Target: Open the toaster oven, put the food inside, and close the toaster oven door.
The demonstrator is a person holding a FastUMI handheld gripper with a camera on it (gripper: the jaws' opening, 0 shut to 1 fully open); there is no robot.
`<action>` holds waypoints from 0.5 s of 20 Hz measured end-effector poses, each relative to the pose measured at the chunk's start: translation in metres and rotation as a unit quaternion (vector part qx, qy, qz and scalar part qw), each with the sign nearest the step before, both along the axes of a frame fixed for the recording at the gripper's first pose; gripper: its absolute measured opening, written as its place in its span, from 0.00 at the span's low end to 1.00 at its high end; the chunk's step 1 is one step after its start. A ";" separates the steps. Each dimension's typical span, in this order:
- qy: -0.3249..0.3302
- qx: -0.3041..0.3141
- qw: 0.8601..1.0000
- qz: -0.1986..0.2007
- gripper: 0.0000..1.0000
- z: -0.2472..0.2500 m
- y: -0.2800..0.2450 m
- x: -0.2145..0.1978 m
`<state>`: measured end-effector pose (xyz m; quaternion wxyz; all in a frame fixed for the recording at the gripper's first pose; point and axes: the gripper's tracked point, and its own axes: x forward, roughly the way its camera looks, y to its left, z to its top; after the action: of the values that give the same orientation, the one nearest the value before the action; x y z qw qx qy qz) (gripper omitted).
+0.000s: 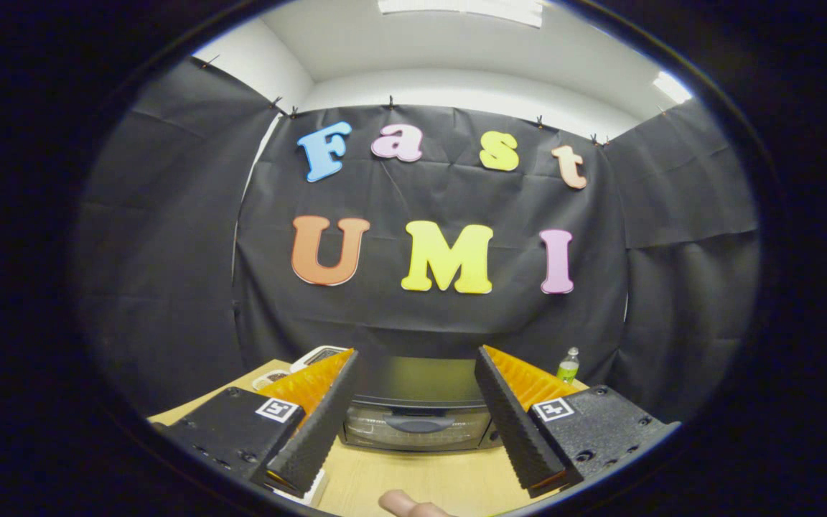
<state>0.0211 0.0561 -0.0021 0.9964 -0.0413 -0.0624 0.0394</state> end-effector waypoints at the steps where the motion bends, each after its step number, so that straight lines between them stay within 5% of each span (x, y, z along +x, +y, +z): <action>1: -0.005 0.001 1.000 0.002 1.00 0.011 -0.002 -0.012; 10: -0.006 0.016 0.999 -0.037 1.00 0.032 -0.026 -0.090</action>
<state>-0.0688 0.0299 0.0297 0.9973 -0.0275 -0.0675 0.0014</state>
